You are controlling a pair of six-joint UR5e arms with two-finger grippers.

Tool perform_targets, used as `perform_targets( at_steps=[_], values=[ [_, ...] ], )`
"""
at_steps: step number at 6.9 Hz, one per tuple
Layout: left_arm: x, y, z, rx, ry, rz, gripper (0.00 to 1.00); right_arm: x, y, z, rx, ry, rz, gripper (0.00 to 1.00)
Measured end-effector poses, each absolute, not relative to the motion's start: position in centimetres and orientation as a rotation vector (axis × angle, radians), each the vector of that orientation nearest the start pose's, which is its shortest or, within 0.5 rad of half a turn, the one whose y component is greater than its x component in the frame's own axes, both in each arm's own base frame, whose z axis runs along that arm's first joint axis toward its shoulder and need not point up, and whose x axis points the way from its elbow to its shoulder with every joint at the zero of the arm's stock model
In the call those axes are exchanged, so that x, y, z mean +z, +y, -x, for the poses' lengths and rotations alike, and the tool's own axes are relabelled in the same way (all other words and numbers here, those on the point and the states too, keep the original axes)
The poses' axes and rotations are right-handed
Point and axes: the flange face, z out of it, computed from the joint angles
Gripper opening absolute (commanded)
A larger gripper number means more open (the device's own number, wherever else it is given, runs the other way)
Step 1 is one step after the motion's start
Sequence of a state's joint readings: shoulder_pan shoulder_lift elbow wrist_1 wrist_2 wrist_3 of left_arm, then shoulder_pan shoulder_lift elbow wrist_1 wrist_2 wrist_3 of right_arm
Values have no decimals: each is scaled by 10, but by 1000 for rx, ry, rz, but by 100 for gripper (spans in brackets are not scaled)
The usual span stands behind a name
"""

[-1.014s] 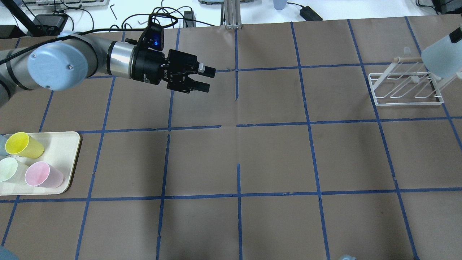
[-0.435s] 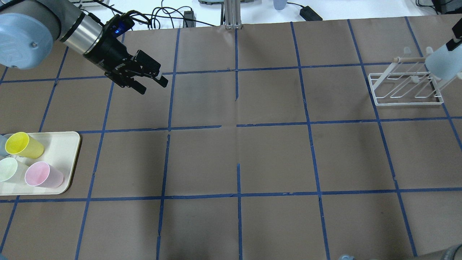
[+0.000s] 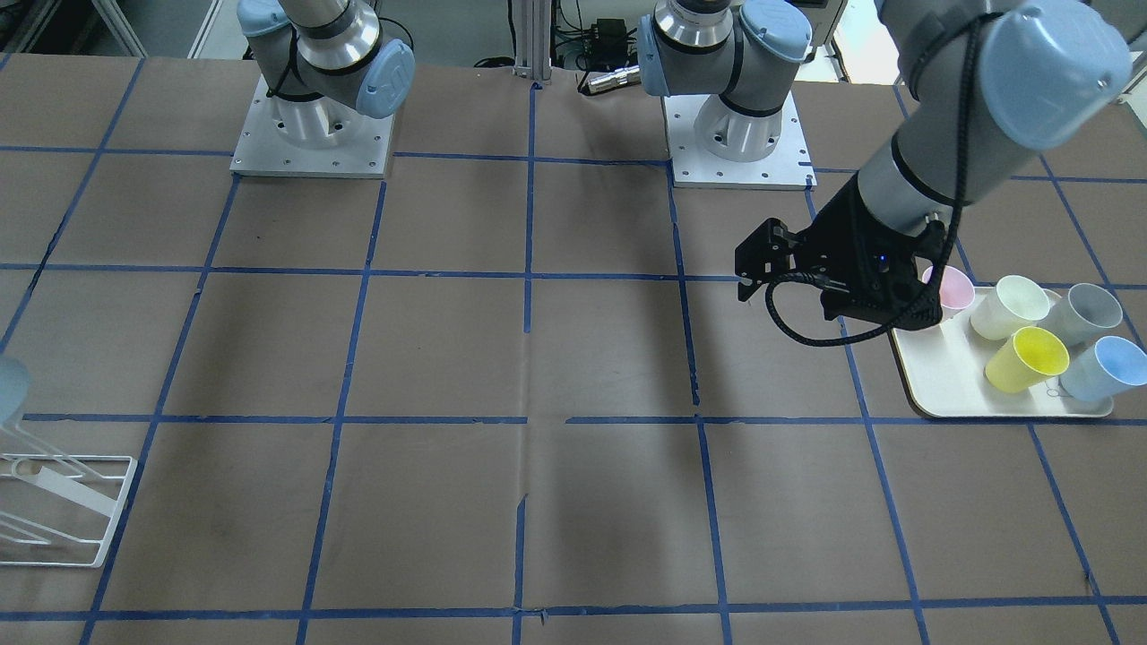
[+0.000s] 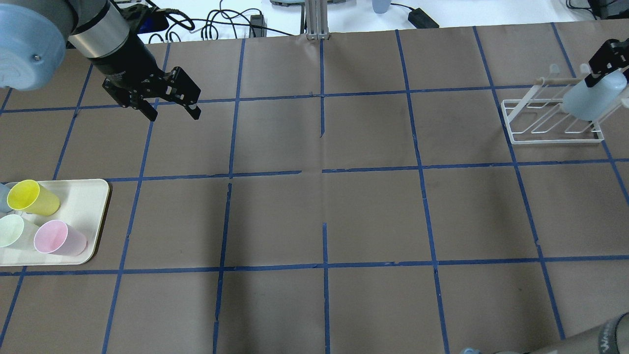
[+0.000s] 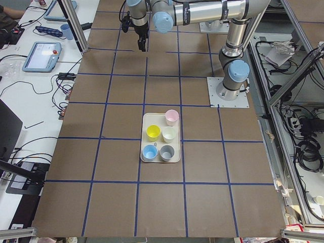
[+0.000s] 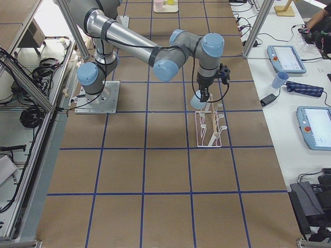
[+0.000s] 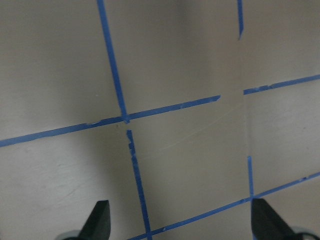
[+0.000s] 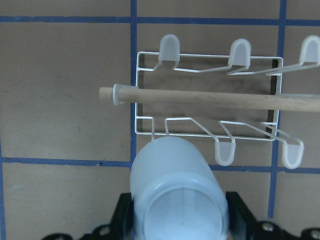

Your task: Transfer IKEA cup to right arm and place on rack

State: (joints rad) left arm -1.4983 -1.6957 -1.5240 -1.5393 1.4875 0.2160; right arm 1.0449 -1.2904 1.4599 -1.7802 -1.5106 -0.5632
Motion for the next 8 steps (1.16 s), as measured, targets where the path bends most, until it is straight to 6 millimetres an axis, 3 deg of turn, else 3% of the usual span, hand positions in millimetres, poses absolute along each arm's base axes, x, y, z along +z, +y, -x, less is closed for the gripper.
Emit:
perform_targets(
  at_steps=[2, 4, 6, 8],
  values=[
    [486, -531, 131, -120, 3088, -212, 100, 399, -602, 169, -145, 3131, 101, 33],
    [503, -522, 127, -176, 3076, -177, 100, 395, -608, 150, -159, 3139, 147, 37],
    [505, -521, 123, -173, 3118, -156, 100, 382, -614, 148, -146, 3136, 162, 43],
    [505, -522, 110, -155, 3136, -119, 100, 369, -618, 152, -121, 3147, 170, 71]
  ],
)
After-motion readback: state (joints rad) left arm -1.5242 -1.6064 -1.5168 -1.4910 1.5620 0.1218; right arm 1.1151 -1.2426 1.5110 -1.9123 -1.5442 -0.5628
